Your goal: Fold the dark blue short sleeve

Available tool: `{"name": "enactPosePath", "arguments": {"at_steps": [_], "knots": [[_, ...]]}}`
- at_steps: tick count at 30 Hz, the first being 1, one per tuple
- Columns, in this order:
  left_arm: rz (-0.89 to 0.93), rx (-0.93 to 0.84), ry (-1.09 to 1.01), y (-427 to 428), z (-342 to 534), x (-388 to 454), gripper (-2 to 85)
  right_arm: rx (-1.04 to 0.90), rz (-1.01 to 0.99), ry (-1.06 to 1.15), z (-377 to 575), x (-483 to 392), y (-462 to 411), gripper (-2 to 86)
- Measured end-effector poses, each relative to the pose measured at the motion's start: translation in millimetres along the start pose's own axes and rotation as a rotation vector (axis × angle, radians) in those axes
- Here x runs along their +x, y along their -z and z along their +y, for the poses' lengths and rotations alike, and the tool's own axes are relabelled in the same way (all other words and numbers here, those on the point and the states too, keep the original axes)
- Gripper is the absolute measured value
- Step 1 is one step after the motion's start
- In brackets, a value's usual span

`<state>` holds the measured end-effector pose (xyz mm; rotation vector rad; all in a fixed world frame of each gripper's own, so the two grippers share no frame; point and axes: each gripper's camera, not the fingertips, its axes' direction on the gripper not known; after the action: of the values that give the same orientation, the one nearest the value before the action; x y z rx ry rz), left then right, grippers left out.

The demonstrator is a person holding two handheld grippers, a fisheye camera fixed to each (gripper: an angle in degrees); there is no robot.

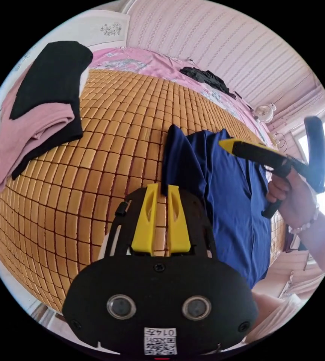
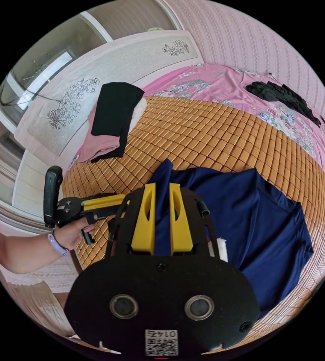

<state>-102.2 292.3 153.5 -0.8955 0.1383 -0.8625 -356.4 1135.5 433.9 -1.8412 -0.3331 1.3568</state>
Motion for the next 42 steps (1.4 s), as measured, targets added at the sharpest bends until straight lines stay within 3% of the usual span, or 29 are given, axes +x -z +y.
{"name": "enactPosePath", "arguments": {"at_steps": [2, 4, 7, 11, 21, 26, 31, 34, 39, 42], "knots": [[0.039, -0.002, -0.067, -6, 0, 3, 0.3, 0.004, 0.005, 0.000, -6, 0, -2, 6.1], [0.047, -0.032, 0.008, 0, 1, -1, -0.4, -0.024, 0.029, 0.041, -12, -5, -9, 5.8], [0.003, 0.060, 0.039, 20, 22, 6, -0.8, -0.079, 0.163, 0.126, -22, -11, -27, 5.7], [-0.002, 0.040, 0.120, 9, 43, 12, -0.8, -0.156, 0.277, 0.067, -31, 5, -53, 4.7], [0.029, 0.055, 0.159, 2, 42, 16, -0.8, -0.181, 0.297, 0.063, -36, 17, -47, -0.2], [0.030, 0.061, 0.149, -1, 39, 24, -0.9, -0.085, 0.401, 0.075, -26, -15, -26, -0.3], [0.050, 0.064, 0.158, -4, 36, 30, -0.8, -0.142, 0.157, 0.204, -17, -55, -51, 0.1], [0.064, 0.062, 0.155, -6, 34, 35, -0.7, -0.236, 0.198, 0.238, -16, -69, -78, 0.0], [0.065, 0.080, 0.151, -1, 31, 42, -0.1, -0.197, 0.234, 0.279, -1, -69, -63, -0.1], [0.046, 0.137, 0.124, 22, 37, 44, 0.0, -0.070, 0.216, 0.251, 26, -58, -14, 0.1]]}}
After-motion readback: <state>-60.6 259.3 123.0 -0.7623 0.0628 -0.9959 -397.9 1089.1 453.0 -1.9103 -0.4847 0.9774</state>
